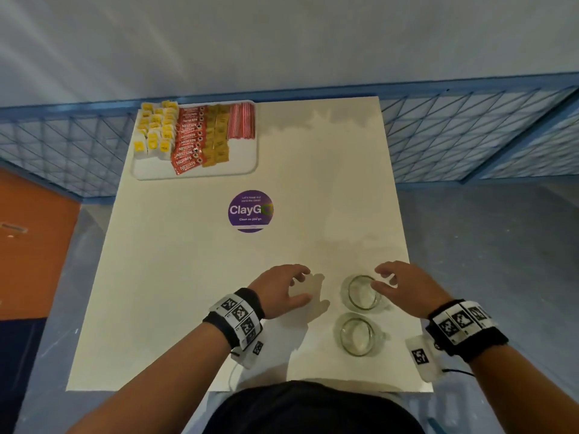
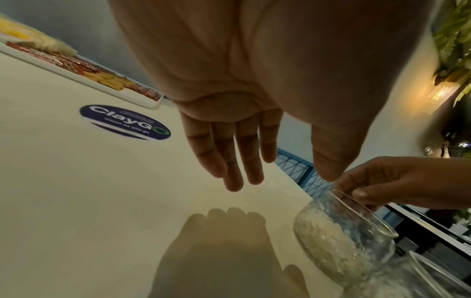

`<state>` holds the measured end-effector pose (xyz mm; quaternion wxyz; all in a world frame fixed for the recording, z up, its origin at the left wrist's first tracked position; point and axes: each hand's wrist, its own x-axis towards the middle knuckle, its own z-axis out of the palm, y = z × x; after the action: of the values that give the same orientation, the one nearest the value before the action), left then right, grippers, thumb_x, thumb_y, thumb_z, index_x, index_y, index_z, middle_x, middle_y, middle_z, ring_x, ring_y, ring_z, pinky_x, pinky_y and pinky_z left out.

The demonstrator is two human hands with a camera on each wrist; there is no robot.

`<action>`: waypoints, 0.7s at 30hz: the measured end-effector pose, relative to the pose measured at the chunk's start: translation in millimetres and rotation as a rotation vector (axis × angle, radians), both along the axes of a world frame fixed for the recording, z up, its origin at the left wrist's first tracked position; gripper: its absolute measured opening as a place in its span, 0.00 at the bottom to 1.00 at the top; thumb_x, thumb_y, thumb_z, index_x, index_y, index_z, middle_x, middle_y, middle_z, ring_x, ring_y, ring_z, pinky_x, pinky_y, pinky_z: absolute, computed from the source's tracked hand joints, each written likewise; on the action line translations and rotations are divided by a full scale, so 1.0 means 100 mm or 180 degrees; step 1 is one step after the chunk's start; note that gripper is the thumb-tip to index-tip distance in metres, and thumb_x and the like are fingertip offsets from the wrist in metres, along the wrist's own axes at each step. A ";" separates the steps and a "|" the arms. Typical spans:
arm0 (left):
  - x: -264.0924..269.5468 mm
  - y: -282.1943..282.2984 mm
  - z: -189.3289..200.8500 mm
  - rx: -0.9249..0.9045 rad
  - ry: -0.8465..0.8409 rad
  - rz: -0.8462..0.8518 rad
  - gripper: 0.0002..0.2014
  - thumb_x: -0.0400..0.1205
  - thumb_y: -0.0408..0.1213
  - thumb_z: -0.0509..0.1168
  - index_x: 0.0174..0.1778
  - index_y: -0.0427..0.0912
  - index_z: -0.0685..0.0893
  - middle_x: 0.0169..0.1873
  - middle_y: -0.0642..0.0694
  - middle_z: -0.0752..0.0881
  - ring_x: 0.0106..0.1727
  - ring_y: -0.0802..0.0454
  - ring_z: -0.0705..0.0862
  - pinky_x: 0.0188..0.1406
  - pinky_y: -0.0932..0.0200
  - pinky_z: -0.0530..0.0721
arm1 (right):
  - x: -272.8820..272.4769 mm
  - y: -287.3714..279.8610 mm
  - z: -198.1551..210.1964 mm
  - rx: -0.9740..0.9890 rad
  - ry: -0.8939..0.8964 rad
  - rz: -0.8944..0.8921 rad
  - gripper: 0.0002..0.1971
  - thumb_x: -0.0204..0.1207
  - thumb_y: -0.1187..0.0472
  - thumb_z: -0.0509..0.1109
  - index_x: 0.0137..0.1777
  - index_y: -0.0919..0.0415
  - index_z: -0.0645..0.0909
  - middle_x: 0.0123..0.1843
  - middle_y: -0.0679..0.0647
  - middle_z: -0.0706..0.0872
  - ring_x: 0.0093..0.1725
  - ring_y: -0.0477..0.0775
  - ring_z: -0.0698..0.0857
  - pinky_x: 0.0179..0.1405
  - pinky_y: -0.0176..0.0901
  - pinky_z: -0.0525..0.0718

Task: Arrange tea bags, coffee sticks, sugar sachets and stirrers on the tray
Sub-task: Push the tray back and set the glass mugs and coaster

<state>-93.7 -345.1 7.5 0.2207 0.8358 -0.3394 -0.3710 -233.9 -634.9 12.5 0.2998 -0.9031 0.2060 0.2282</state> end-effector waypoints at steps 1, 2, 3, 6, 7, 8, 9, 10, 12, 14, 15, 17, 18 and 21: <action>-0.05 -0.06 -0.01 0.0016 0.0016 -0.0007 0.30 0.79 0.56 0.71 0.76 0.53 0.74 0.62 0.56 0.84 0.54 0.58 0.81 0.54 0.61 0.79 | -0.02 -0.03 -0.05 0.0011 0.0046 0.0021 0.19 0.80 0.42 0.72 0.66 0.49 0.84 0.55 0.44 0.88 0.48 0.44 0.84 0.50 0.38 0.79; -0.10 -0.11 -0.02 0.0033 0.0034 -0.0010 0.29 0.79 0.56 0.70 0.76 0.53 0.74 0.62 0.56 0.84 0.54 0.58 0.82 0.54 0.60 0.79 | -0.04 -0.05 -0.08 0.0026 0.0081 0.0036 0.17 0.80 0.40 0.72 0.64 0.47 0.85 0.50 0.42 0.89 0.47 0.43 0.85 0.49 0.40 0.80; -0.14 -0.17 -0.02 0.0042 0.0048 -0.0006 0.29 0.79 0.56 0.70 0.76 0.53 0.74 0.62 0.56 0.84 0.54 0.58 0.82 0.55 0.59 0.80 | -0.05 -0.06 -0.11 0.0051 0.0096 0.0048 0.16 0.80 0.40 0.71 0.62 0.46 0.86 0.45 0.42 0.88 0.45 0.43 0.86 0.48 0.41 0.82; -0.22 -0.27 -0.02 0.0054 0.0066 0.0013 0.30 0.79 0.55 0.70 0.76 0.53 0.74 0.62 0.55 0.84 0.54 0.57 0.82 0.57 0.57 0.81 | -0.05 -0.03 -0.13 0.0094 -0.0069 0.0039 0.12 0.80 0.44 0.71 0.58 0.46 0.87 0.33 0.41 0.85 0.38 0.42 0.85 0.41 0.41 0.82; -0.24 -0.29 -0.02 0.0053 0.0065 0.0025 0.30 0.79 0.54 0.71 0.77 0.53 0.74 0.62 0.55 0.84 0.54 0.56 0.82 0.58 0.57 0.81 | -0.05 -0.02 -0.12 0.0064 -0.0140 0.0042 0.11 0.79 0.46 0.72 0.57 0.47 0.88 0.31 0.41 0.85 0.37 0.42 0.85 0.39 0.41 0.82; -0.26 -0.31 -0.02 0.0050 0.0066 0.0047 0.30 0.79 0.54 0.71 0.77 0.53 0.74 0.62 0.55 0.84 0.54 0.56 0.82 0.58 0.56 0.81 | -0.04 0.00 -0.12 0.0019 -0.0189 0.0068 0.10 0.79 0.47 0.73 0.56 0.47 0.89 0.30 0.41 0.86 0.36 0.43 0.85 0.39 0.41 0.82; -0.28 -0.32 -0.02 0.0044 0.0066 0.0071 0.30 0.78 0.54 0.71 0.77 0.53 0.74 0.63 0.55 0.84 0.54 0.56 0.82 0.59 0.55 0.82 | -0.03 0.01 -0.11 -0.0029 -0.0205 0.0107 0.11 0.78 0.48 0.73 0.56 0.47 0.90 0.31 0.41 0.86 0.37 0.44 0.85 0.39 0.41 0.81; -0.30 -0.33 -0.02 0.0041 0.0068 0.0093 0.31 0.78 0.54 0.71 0.77 0.53 0.74 0.63 0.55 0.84 0.54 0.56 0.82 0.60 0.54 0.82 | -0.02 0.01 -0.11 -0.0064 -0.0211 0.0148 0.11 0.78 0.49 0.72 0.56 0.48 0.91 0.32 0.41 0.88 0.38 0.45 0.86 0.40 0.42 0.82; -0.34 -0.34 -0.02 0.0010 0.0074 0.0139 0.32 0.77 0.55 0.72 0.78 0.53 0.73 0.63 0.55 0.83 0.55 0.56 0.82 0.61 0.52 0.83 | 0.00 0.01 -0.12 -0.0106 -0.0220 0.0229 0.12 0.77 0.49 0.71 0.55 0.49 0.92 0.33 0.43 0.89 0.39 0.47 0.87 0.42 0.44 0.85; -0.37 -0.36 -0.02 -0.0061 0.0082 0.0178 0.34 0.77 0.54 0.73 0.79 0.53 0.72 0.65 0.55 0.82 0.57 0.55 0.82 0.64 0.51 0.82 | 0.02 0.01 -0.11 -0.0123 -0.0274 0.0301 0.12 0.77 0.50 0.71 0.55 0.49 0.93 0.30 0.42 0.87 0.36 0.46 0.84 0.41 0.45 0.85; -0.39 -0.37 -0.01 -0.0100 0.0085 0.0179 0.35 0.77 0.53 0.73 0.80 0.53 0.71 0.67 0.54 0.82 0.59 0.55 0.81 0.65 0.50 0.81 | 0.03 0.01 -0.09 -0.0120 -0.0324 0.0305 0.12 0.77 0.51 0.72 0.54 0.50 0.94 0.29 0.43 0.87 0.35 0.45 0.83 0.40 0.43 0.83; -0.41 -0.41 0.01 -0.0185 0.0057 0.0155 0.37 0.77 0.53 0.74 0.81 0.51 0.69 0.72 0.52 0.79 0.64 0.54 0.80 0.69 0.52 0.79 | 0.06 0.01 -0.02 -0.0098 -0.0522 0.0298 0.11 0.75 0.54 0.73 0.53 0.52 0.94 0.33 0.47 0.91 0.35 0.47 0.85 0.38 0.40 0.80; -0.42 -0.43 0.03 -0.0236 0.0031 0.0152 0.39 0.76 0.53 0.75 0.82 0.51 0.68 0.74 0.51 0.77 0.68 0.53 0.79 0.70 0.54 0.77 | 0.08 0.02 0.03 -0.0087 -0.0634 0.0337 0.10 0.75 0.56 0.73 0.51 0.53 0.95 0.34 0.49 0.92 0.35 0.49 0.86 0.37 0.40 0.80; -0.46 -0.48 0.07 -0.0490 0.0018 0.0253 0.46 0.72 0.53 0.79 0.84 0.51 0.64 0.79 0.50 0.73 0.76 0.53 0.74 0.76 0.54 0.73 | 0.18 0.08 0.23 0.0015 -0.0669 0.0526 0.09 0.74 0.57 0.71 0.43 0.55 0.94 0.28 0.51 0.88 0.31 0.53 0.84 0.33 0.44 0.79</action>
<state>-139.2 -393.2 14.8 0.2997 0.8281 -0.3328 -0.3371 -215.4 -626.6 35.7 0.3020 -0.9352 0.0979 0.1567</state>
